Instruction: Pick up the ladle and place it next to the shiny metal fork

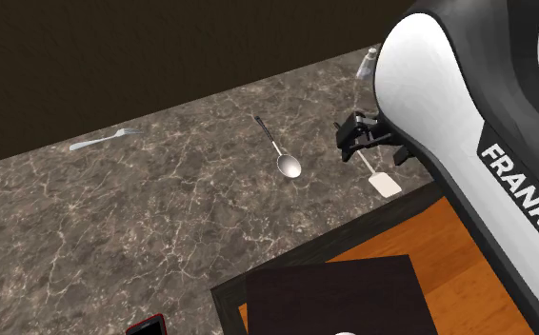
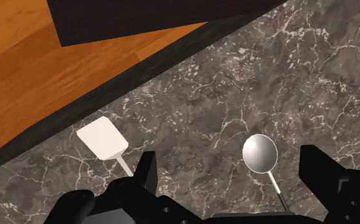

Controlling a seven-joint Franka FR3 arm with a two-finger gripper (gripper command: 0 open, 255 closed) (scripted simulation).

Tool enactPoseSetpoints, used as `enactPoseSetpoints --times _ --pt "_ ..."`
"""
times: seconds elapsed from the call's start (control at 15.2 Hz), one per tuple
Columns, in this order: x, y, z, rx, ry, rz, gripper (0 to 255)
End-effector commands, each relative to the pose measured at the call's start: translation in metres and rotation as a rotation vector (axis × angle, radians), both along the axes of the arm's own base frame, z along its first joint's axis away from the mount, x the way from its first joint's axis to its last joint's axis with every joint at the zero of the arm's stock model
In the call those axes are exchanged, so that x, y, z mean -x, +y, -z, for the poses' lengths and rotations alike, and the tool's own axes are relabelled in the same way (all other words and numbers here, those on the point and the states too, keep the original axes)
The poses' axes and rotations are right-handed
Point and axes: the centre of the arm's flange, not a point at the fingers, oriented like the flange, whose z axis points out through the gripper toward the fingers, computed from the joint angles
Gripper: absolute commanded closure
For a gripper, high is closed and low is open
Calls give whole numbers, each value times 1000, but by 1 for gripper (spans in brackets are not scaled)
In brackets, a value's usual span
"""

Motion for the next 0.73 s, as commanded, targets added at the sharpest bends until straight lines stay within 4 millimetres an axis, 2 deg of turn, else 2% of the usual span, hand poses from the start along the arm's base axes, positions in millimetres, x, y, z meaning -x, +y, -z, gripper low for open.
enactPoseSetpoints --times 0.0,0.66 --pt "0 0 0 0 0 0 0" --pt "-108 35 78 -3 38 -174 0"
